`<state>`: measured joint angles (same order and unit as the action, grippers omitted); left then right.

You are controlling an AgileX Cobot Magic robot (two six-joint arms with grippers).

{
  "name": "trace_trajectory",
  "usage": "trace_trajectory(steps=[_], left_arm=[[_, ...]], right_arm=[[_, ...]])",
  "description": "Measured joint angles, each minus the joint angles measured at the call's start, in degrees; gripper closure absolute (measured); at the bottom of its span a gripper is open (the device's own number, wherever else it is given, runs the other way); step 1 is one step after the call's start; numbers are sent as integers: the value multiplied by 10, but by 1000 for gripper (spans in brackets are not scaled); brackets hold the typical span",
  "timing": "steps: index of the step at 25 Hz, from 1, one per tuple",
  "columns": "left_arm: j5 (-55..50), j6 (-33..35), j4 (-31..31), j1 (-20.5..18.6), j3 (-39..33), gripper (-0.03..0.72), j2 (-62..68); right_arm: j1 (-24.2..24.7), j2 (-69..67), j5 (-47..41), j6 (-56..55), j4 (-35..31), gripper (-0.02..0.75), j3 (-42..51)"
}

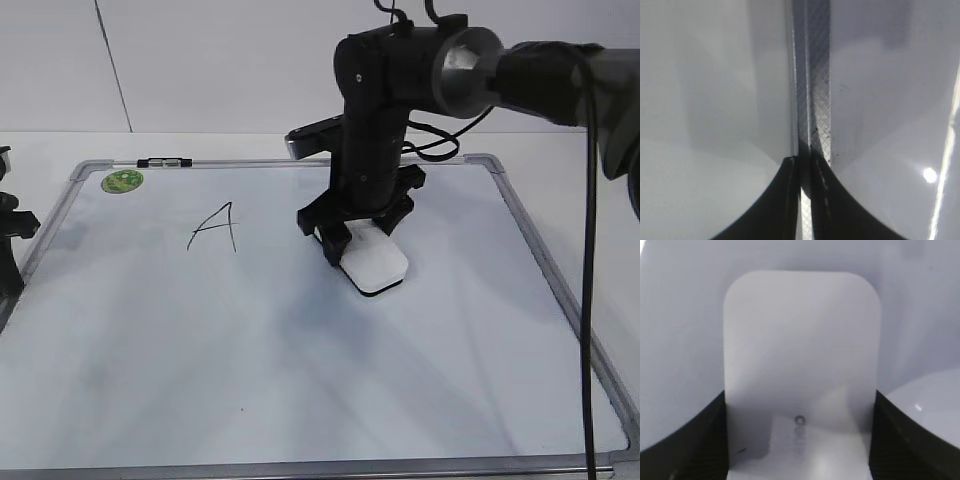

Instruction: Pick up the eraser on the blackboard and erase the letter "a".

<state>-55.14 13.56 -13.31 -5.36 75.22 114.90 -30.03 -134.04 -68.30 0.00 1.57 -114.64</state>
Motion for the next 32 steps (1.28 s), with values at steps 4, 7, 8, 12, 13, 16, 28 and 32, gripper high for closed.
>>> trace_trajectory(steps=[4, 7, 8, 12, 13, 16, 28, 32], left_arm=[[0, 0, 0, 0, 0, 671, 0], [0, 0, 0, 0, 0, 671, 0], [0, 0, 0, 0, 0, 671, 0], [0, 0, 0, 0, 0, 671, 0], [0, 0, 0, 0, 0, 671, 0], [0, 0, -1, 0, 0, 671, 0], [-1, 0, 1, -1, 0, 671, 0], [-1, 0, 1, -1, 0, 671, 0]], right_arm=[[-47, 0, -4, 0, 4, 209, 0], [-76, 0, -5, 0, 2, 209, 0], [-79, 0, -6, 0, 5, 209, 0], [-69, 0, -6, 0, 9, 209, 0], [-65, 0, -6, 0, 4, 209, 0], [-34, 0, -7, 0, -1, 209, 0], [69, 97, -19, -5, 32, 209, 11], [68, 165, -22, -12, 34, 209, 36]])
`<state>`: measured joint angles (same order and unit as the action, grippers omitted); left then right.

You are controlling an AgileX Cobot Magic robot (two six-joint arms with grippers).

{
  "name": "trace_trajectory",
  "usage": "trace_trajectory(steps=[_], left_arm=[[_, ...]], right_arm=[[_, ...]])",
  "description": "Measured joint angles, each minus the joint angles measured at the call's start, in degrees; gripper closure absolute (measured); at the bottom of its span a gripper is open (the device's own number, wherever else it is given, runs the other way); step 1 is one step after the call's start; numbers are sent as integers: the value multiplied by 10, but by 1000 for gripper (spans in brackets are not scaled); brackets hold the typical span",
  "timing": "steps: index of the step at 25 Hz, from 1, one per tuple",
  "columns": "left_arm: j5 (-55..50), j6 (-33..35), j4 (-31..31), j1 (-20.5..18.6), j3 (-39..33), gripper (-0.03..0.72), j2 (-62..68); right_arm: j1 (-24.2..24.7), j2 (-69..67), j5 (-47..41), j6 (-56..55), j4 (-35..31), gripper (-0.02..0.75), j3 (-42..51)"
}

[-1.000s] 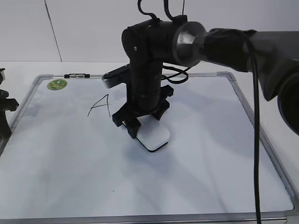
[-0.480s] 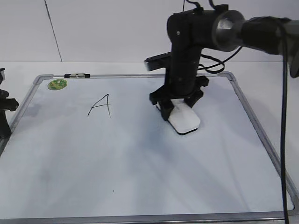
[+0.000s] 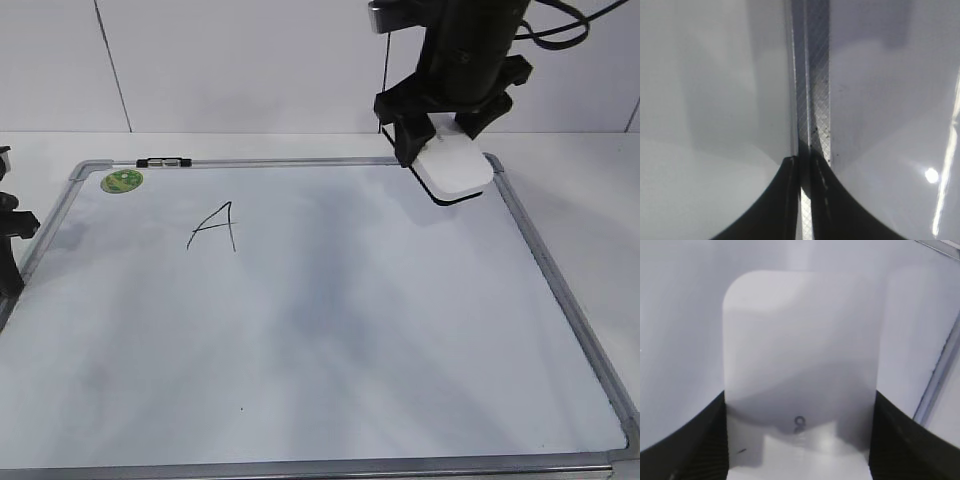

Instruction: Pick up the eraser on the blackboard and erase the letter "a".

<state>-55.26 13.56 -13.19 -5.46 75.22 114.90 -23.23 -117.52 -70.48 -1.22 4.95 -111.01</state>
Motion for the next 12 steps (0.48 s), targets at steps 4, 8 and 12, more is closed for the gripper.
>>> trace_trajectory(steps=[4, 8, 12], left_arm=[[0, 0, 0, 0, 0, 671, 0], [0, 0, 0, 0, 0, 671, 0], [0, 0, 0, 0, 0, 671, 0]], right_arm=[[10, 55, -4, -22, 8, 209, 76], [40, 97, -4, -43, 7, 209, 161], [90, 118, 16, -49, -12, 209, 241]])
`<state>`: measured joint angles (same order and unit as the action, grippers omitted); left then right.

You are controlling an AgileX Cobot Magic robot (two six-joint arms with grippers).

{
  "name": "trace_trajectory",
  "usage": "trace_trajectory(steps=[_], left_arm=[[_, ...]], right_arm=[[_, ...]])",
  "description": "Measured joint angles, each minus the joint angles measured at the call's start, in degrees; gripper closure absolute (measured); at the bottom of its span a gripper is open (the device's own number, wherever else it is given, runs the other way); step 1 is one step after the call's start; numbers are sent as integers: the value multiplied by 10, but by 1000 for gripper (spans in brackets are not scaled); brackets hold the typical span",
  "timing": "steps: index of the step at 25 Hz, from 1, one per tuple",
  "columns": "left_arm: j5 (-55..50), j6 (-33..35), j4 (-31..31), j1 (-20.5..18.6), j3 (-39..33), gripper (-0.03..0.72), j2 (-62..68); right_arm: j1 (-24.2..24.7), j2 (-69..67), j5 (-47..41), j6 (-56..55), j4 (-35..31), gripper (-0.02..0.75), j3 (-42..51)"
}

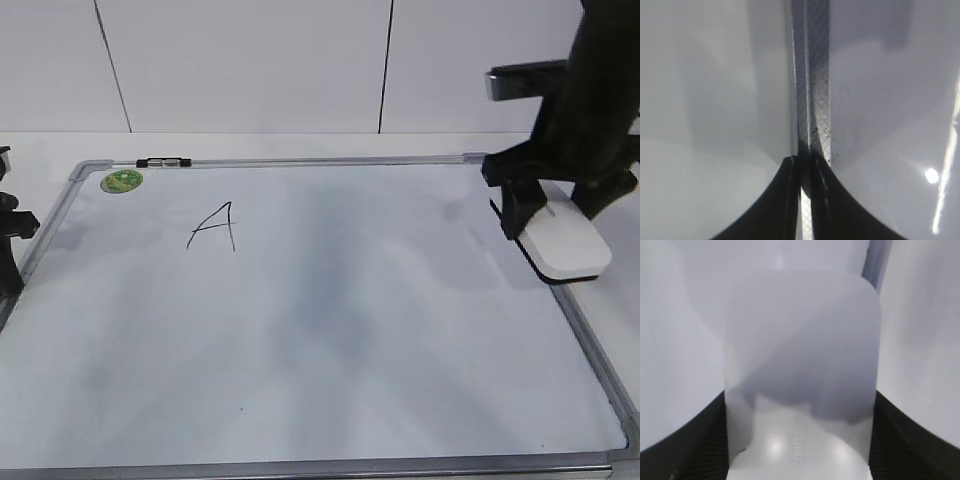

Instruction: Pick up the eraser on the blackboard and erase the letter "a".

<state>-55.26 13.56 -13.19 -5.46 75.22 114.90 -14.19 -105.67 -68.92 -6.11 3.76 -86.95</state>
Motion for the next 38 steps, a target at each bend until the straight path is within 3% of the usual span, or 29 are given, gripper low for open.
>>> trace_trajectory(steps=[8, 16, 26, 38], left_arm=[[0, 0, 0, 0, 0, 671, 0], [0, 0, 0, 0, 0, 671, 0], [0, 0, 0, 0, 0, 671, 0], [0, 0, 0, 0, 0, 671, 0]], right_arm=[[68, 4, 92, 11, -45, 209, 91], [70, -43, 110, 21, -50, 209, 75], [71, -102, 94, 28, -50, 209, -16], [71, -118, 82, 27, -57, 209, -21]])
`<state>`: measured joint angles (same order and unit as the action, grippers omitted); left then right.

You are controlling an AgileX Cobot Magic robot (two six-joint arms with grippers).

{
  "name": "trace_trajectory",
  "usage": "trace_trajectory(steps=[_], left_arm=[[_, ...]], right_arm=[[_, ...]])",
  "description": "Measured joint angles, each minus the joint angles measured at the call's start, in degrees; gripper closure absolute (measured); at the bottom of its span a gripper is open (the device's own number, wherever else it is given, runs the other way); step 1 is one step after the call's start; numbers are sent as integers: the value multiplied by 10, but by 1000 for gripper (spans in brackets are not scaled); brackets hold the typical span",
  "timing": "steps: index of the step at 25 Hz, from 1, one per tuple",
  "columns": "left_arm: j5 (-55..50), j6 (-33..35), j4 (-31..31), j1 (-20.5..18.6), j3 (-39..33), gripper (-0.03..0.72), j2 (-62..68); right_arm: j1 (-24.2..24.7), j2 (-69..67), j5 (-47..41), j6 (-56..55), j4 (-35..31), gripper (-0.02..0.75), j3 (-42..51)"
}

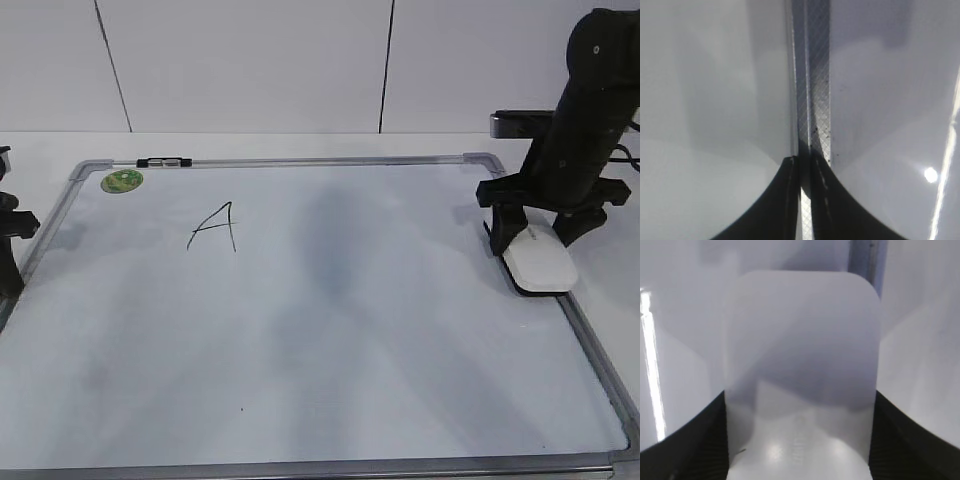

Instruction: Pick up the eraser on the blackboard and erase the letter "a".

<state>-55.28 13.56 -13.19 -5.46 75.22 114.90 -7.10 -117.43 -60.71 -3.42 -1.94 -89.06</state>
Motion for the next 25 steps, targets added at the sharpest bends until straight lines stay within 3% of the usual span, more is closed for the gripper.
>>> trace_trajectory(steps=[15, 25], left_arm=[[0, 0, -1, 0, 0, 671, 0], [0, 0, -1, 0, 0, 671, 0]], right_arm=[[0, 0, 26, -3, -10, 209, 0], [0, 0, 26, -3, -14, 164, 0]])
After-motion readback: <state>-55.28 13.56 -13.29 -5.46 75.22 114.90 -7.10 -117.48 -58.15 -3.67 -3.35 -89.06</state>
